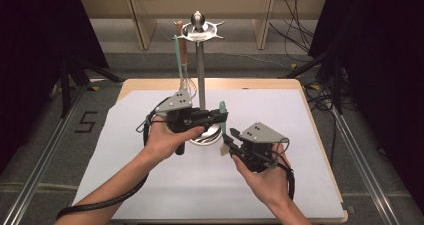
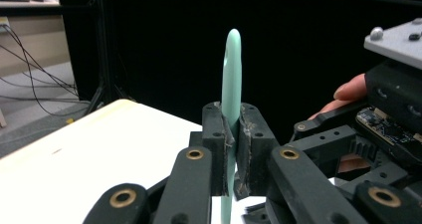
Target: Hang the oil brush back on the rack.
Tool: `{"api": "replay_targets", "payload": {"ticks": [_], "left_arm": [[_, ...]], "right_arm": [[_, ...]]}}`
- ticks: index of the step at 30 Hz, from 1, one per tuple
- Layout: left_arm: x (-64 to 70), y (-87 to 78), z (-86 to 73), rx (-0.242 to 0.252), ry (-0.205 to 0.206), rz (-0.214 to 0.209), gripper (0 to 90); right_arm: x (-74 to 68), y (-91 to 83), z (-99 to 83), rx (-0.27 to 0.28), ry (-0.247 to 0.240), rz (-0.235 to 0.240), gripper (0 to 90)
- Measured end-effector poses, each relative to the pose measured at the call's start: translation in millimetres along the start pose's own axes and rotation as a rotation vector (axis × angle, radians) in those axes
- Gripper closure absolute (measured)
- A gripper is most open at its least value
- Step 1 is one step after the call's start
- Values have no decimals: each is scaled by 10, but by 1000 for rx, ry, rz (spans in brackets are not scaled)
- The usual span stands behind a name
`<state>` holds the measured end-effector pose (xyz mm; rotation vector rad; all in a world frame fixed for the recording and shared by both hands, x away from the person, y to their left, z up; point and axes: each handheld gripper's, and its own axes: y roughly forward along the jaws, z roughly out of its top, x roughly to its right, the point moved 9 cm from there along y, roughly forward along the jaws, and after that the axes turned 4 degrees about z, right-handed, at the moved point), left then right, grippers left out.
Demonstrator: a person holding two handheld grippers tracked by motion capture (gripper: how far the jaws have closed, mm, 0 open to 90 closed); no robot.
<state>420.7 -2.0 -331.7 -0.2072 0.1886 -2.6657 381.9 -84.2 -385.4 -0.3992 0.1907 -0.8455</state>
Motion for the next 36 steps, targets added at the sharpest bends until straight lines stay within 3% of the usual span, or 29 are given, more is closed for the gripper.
{"api": "replay_targets", "payload": {"ticks": [1, 3, 7, 10, 11, 12, 13, 15, 17, 21, 26, 28, 29, 30, 32, 36], "left_arm": [[-21, -22, 11, 0, 3, -1, 830], [-59, -68, 32, -3, 9, -3, 830], [-113, -149, 83, 6, 22, -25, 829], [-175, -223, 130, 11, 25, -31, 829], [-188, -236, 142, 14, 24, -33, 829], [-210, -262, 155, 10, 27, -37, 829], [-229, -282, 162, 4, 28, -38, 829], [-250, -308, 177, 2, 22, -41, 829], [-272, -338, 197, 0, 19, -45, 829], [-294, -379, 251, 0, 27, -63, 829], [-330, -429, 326, -3, 43, -75, 829], [-347, -443, 350, -6, 49, -76, 829], [-353, -445, 358, -6, 51, -78, 829], [-364, -449, 370, -7, 56, -82, 829], [-384, -451, 385, -13, 59, -83, 829], [-428, -451, 417, -18, 71, -86, 829]], "right_arm": [[32, -6, -3, 2, -38, -5, 661], [29, -25, -47, -16, -11, 3, 646], [90, -57, -99, -15, -19, -12, 621], [120, -90, -154, -27, 12, -7, 613], [149, -86, -155, -13, -10, -10, 611], [155, -101, -173, -18, 12, -16, 610], [178, -111, -189, -21, -6, -7, 608], [195, -126, -224, -21, 34, -27, 607], [223, -136, -266, -32, 27, -21, 607], [277, -167, -348, -43, 58, -48, 607], [335, -187, -395, -39, 53, -56, 607], [336, -212, -441, -60, 87, -59, 608], [386, -201, -431, -37, 48, -71, 608], [365, -213, -457, -57, 82, -61, 608], [396, -212, -476, -59, 55, -55, 608], [421, -225, -515, -59, 79, -63, 609]]}}
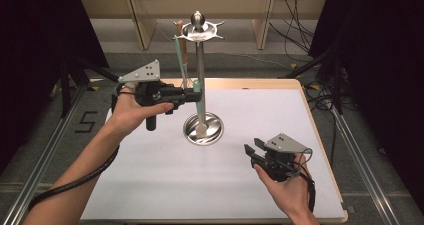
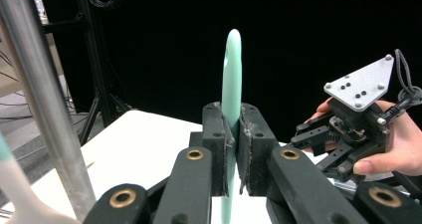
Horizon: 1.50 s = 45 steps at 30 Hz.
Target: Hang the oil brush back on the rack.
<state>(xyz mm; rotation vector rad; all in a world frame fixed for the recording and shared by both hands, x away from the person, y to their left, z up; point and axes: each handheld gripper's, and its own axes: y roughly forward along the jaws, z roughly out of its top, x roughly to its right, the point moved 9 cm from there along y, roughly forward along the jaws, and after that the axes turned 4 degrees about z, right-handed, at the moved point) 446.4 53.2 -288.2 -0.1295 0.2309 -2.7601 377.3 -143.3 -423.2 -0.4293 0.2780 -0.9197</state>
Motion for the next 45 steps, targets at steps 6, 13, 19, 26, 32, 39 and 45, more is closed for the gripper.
{"api": "replay_targets", "payload": {"ticks": [6, 13, 19, 26, 32, 39, 45], "left_arm": [[-60, 6, 41, -10, 8, -7, 829], [-105, 29, 126, -12, 20, -30, 829], [-159, 45, 209, -7, 97, -47, 828], [-90, 48, 237, 2, 99, -70, 828], [-2, 58, 215, 2, 107, -103, 828], [183, 91, 109, -16, 52, -153, 828], [312, 125, 75, -15, 55, -194, 828]], "right_arm": [[43, 7, -57, -2, 14, -1, 608], [91, -8, -80, 1, 24, -25, 608], [79, -10, -87, -6, 43, -14, 610], [0, -39, 74, 44, 20, 22, 623], [-185, -59, 397, 116, -29, 130, 626], [-452, -26, 712, 164, -64, 237, 624], [-617, 51, 860, 179, -81, 305, 622]]}}
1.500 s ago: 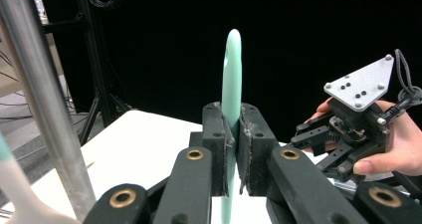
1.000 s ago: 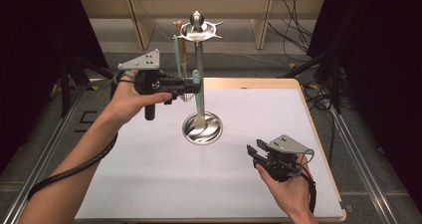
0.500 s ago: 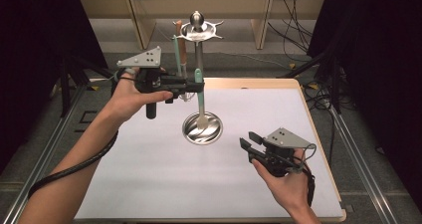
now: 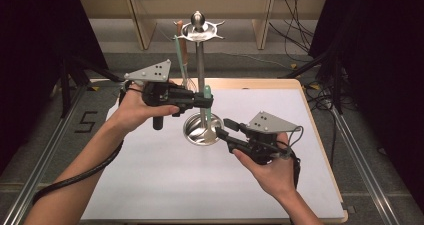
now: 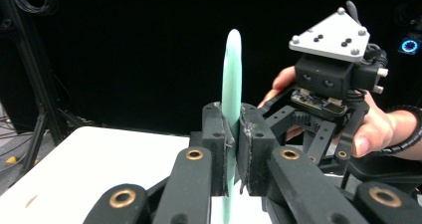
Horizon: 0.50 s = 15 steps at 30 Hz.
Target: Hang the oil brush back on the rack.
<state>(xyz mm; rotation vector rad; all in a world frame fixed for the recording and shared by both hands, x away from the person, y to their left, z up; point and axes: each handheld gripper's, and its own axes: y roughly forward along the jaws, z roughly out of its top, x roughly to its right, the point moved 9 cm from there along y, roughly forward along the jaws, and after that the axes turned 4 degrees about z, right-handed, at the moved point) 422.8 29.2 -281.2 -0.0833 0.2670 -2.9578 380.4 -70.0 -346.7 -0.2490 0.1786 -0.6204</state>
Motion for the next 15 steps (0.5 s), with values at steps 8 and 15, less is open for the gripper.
{"api": "replay_targets", "payload": {"ticks": [8, 15], "left_arm": [[103, 50, -27, -6, 2, -45, 828], [147, 80, -48, -9, -15, -71, 828]], "right_arm": [[-53, 83, 66, 4, -17, 40, 623], [-104, 94, 74, -2, -8, 69, 675]]}}
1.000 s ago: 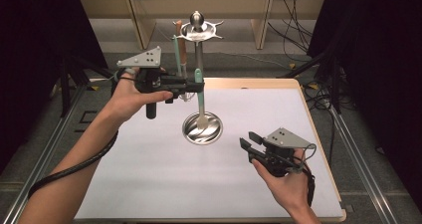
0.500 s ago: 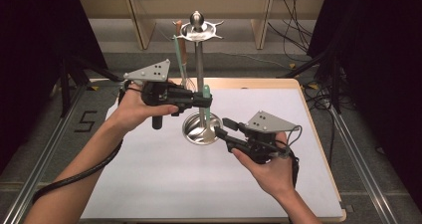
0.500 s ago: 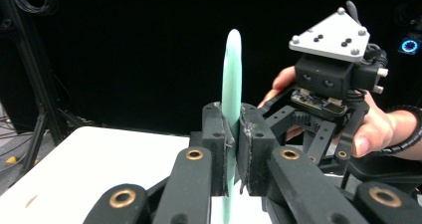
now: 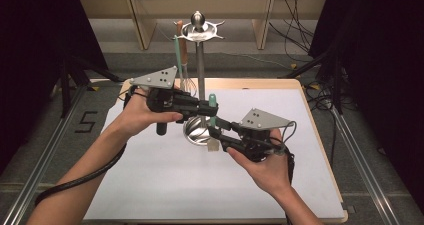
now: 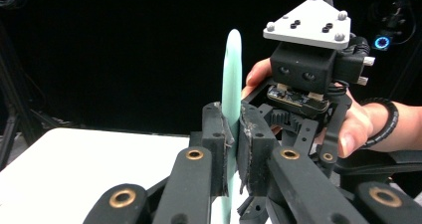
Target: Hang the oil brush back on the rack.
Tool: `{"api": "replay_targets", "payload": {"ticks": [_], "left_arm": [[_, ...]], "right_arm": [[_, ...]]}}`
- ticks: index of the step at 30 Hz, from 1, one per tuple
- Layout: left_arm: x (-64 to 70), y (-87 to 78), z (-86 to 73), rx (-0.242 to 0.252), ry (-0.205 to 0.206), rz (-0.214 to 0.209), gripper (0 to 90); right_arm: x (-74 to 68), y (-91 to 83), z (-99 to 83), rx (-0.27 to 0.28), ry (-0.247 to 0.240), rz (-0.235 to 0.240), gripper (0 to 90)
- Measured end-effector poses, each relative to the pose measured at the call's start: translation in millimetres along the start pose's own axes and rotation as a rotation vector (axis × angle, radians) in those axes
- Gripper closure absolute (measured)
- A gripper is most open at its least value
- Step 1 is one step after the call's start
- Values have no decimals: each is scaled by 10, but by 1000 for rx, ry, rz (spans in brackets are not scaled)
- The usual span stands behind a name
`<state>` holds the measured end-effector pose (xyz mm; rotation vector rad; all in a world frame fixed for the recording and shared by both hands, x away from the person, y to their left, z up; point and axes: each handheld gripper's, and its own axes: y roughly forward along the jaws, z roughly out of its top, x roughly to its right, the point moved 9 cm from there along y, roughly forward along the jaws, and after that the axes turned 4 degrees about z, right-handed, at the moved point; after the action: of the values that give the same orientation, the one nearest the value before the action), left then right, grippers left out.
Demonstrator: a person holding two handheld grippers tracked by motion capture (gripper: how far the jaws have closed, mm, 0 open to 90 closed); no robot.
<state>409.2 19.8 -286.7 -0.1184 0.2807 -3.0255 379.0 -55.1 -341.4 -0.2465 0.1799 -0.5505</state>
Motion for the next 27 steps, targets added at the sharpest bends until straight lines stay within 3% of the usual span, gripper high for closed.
{"api": "replay_targets", "payload": {"ticks": [6, 10, 13, 15, 20, 24, 27], "left_arm": [[55, 16, 0, 6, -5, -40, 828], [65, 16, 5, 14, -14, -44, 827], [62, 24, 9, 30, -28, -40, 825], [46, 33, 15, 48, -31, -18, 802], [13, 86, -13, 86, -20, 67, 607], [25, 132, -61, 101, -20, 110, 584], [42, 157, -88, 110, -27, 123, 605]], "right_arm": [[-30, -2, -5, -18, -4, 14, 768], [-49, -10, -2, -17, -4, 26, 836], [-46, -23, 3, -18, -6, 7, 842], [-43, -26, 10, -10, 6, -6, 844], [9, -46, 37, 6, 34, -81, 846], [25, -49, 43, 19, 72, -122, 845], [53, -57, 42, 17, 67, -129, 845]]}}
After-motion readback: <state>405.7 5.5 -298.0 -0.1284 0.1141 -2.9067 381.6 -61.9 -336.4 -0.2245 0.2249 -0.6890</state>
